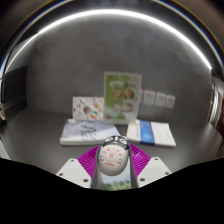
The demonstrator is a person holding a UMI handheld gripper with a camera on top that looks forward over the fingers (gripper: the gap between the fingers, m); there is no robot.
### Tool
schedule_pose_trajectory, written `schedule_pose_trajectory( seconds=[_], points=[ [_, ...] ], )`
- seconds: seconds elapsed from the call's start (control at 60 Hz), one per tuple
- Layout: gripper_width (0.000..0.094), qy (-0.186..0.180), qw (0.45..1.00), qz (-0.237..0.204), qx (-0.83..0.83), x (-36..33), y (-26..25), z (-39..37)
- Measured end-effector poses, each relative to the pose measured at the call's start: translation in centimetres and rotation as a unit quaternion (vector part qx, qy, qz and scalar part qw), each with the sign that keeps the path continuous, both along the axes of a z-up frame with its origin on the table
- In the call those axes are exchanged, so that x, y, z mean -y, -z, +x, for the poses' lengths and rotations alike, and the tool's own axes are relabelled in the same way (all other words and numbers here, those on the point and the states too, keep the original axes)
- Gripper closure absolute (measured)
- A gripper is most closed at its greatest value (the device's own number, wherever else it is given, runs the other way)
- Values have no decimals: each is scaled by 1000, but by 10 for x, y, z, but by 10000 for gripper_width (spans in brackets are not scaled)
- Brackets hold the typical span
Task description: Arrange mouse
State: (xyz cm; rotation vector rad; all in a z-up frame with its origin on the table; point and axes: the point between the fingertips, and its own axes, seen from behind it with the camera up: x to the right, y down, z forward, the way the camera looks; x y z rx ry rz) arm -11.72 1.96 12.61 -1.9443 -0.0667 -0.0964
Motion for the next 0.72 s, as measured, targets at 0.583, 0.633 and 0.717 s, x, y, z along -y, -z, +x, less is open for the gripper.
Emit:
schedule_pose_trajectory(
  seconds=[0.583, 0.633, 0.717],
  points=[
    [108, -100, 984, -117, -88, 14, 118, 85],
    [97, -101, 984, -110, -99, 31, 109, 93],
    [98, -83, 985, -100, -109, 62, 99, 113]
  ],
)
